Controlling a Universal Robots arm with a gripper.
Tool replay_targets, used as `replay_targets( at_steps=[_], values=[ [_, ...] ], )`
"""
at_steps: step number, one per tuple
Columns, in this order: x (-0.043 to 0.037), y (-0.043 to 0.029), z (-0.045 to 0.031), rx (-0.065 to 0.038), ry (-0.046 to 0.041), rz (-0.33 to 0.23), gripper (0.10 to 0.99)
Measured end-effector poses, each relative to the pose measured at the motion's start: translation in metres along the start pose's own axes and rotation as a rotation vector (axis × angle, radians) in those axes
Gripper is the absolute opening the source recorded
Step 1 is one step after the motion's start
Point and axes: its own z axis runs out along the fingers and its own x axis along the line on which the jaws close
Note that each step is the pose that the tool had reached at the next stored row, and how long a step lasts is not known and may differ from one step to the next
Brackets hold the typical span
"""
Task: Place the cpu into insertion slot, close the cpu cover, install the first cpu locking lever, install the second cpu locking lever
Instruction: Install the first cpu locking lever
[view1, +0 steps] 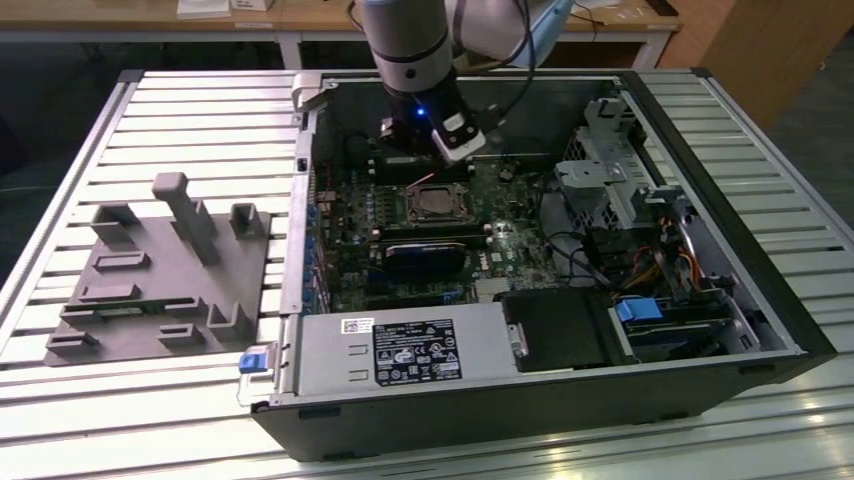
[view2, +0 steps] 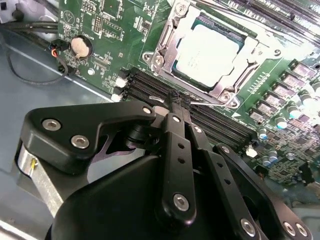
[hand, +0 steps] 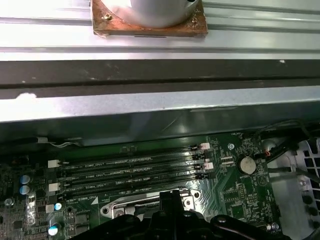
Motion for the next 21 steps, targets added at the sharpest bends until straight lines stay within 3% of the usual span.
replay_targets(
  at_steps=[12,13,21],
  values=[
    [0.0038,0.0061,0.0128,0.005,-0.0050,0.017,0.102],
    [0.0058,0.0065,0.0173,0.007,-0.0087,0.016,0.102],
    [0.0065,0.0064,0.0183,0.008,-0.0112,0.015,0.102]
  ],
)
